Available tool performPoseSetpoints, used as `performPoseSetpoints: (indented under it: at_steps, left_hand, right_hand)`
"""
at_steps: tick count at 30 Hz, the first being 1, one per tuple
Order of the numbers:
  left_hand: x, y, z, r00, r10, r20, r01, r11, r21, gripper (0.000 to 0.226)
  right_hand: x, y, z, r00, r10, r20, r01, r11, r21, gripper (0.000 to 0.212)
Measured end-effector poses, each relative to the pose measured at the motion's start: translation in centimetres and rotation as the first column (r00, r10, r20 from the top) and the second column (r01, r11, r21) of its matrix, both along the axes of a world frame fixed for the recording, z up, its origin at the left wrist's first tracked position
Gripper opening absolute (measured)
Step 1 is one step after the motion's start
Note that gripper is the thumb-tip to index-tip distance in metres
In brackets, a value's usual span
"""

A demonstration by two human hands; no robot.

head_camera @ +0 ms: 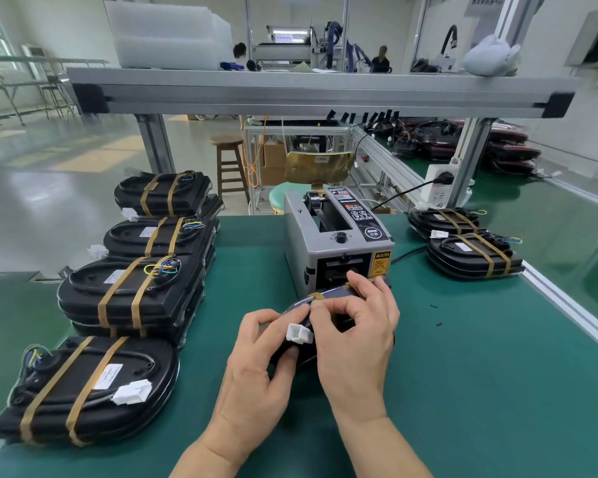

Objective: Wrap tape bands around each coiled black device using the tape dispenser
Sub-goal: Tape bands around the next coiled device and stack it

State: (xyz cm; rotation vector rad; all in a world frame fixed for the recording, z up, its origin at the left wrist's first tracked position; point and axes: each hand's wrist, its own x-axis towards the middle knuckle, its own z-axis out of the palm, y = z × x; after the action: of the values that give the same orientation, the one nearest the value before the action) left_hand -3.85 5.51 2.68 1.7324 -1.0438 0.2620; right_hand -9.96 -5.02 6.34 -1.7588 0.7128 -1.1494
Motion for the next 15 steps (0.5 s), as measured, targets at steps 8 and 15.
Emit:
performPoseSetpoints:
  at_steps: [8, 15]
  left_hand:
    - [0.28, 0.27, 0.18, 0.999, -0.022, 0.041, 0.020, 0.999, 0.032, 0.060]
    - [0.38, 0.28, 0.30, 0.996, -0.032, 0.088, 0.028, 0.999, 0.039, 0.064]
  right_hand:
    - [-0.17, -0.09, -0.58, 1.000, -0.024, 0.001, 0.024, 0.999, -0.045, 0.013]
    - [0.28, -0.37, -0.17, 0.997, -0.075, -0.010, 0.074, 0.993, -0.092, 0.041]
